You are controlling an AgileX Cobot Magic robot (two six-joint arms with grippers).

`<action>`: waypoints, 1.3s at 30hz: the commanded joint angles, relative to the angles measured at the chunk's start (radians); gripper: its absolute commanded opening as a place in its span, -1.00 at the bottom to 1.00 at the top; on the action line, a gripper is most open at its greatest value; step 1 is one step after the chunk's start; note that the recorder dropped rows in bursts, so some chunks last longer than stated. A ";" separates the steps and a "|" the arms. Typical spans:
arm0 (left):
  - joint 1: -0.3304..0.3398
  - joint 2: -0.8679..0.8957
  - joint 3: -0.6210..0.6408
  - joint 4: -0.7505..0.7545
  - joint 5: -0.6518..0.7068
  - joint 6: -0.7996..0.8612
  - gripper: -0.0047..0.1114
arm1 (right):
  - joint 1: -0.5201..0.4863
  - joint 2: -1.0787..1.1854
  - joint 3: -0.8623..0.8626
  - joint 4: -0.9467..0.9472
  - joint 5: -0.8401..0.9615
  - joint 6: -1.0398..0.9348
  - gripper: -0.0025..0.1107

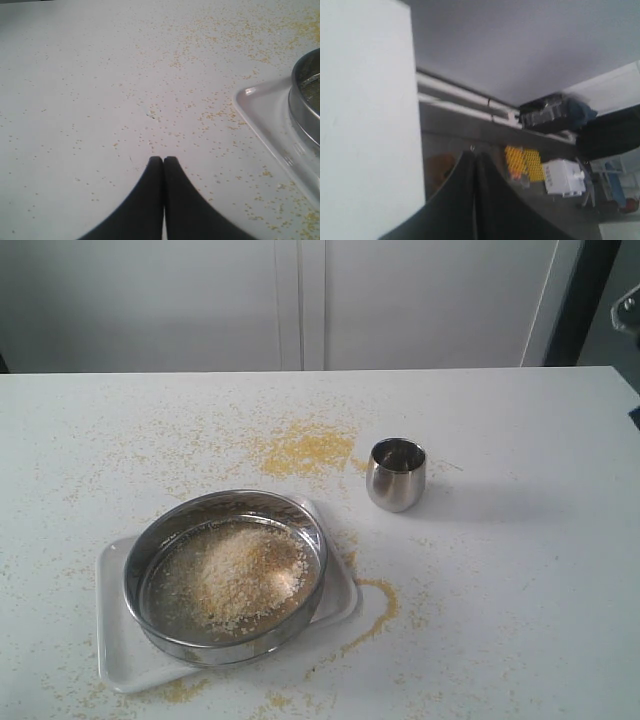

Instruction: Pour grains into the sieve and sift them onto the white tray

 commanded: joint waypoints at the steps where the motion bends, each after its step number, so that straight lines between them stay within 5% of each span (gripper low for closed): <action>1: 0.002 -0.004 0.004 -0.008 0.002 -0.002 -0.90 | -0.003 -0.038 0.010 0.459 0.016 -0.456 -0.96; 5: 0.002 -0.004 0.004 -0.008 0.002 -0.002 -0.90 | -0.003 -0.078 0.010 0.838 0.045 -0.791 -0.96; 10: 0.002 -0.004 0.004 -0.008 0.002 -0.002 -0.90 | -0.003 -0.139 0.010 1.049 0.070 -0.827 -0.96; 23: 0.002 -0.004 0.004 -0.008 0.002 -0.002 -0.90 | -0.109 -0.236 0.011 1.150 0.054 -0.796 -0.96; 39: 0.002 -0.004 0.004 -0.008 0.002 -0.002 -0.90 | -0.111 -0.232 0.239 1.319 -0.109 -0.868 -0.96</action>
